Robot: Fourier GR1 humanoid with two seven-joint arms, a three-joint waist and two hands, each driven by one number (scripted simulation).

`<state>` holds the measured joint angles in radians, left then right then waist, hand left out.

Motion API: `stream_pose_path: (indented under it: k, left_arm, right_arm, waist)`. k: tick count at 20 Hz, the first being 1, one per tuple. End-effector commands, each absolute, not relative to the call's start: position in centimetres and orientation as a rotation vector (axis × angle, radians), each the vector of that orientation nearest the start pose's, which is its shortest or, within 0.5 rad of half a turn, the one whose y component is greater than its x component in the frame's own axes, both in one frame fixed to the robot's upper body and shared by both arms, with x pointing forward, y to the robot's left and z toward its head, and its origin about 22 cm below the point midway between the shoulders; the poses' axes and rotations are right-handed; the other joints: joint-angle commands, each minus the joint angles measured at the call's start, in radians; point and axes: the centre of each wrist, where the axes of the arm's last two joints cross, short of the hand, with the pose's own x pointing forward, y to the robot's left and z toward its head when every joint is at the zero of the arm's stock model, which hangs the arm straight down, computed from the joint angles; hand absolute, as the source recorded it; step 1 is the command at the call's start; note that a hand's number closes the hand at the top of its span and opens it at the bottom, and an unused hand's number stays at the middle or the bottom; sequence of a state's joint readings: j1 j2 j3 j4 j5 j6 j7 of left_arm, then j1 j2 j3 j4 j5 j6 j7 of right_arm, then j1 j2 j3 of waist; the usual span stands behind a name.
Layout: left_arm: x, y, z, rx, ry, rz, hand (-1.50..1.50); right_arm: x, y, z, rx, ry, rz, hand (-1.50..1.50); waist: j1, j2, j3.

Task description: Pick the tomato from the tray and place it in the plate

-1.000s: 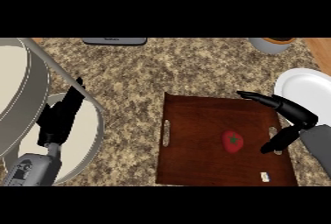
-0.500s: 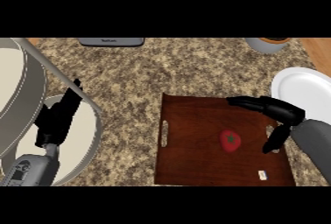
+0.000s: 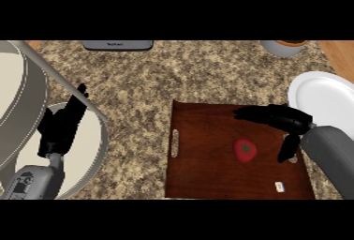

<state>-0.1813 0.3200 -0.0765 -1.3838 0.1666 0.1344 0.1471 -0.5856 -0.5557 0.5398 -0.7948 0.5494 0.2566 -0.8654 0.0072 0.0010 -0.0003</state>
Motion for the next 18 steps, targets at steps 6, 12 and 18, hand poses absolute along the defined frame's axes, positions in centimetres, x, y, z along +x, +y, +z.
stream_pose_path:
  k: [6, 12, 18]
  left_arm:
    - [28.5, 28.1, 1.1, 0.186, -1.415, -0.084, 0.0]
    - [29.0, 27.5, 1.3, 0.167, -1.41, -0.091, 0.0]
    - [28.5, 29.4, 2.1, 0.187, -1.411, -0.086, 0.0]
  right_arm:
    - [35.1, -27.0, -0.5, 0.104, -1.409, 1.798, -1.5]
    - [34.7, -26.4, -2.7, 0.063, -1.402, 1.83, -1.5]
    - [34.0, -23.2, -2.9, 0.039, -1.412, 1.844, -1.5]
  waist:
    - [-0.004, -0.001, 0.0]
    - [-0.002, 0.002, 0.001]
    - [-0.005, -0.001, 0.0]
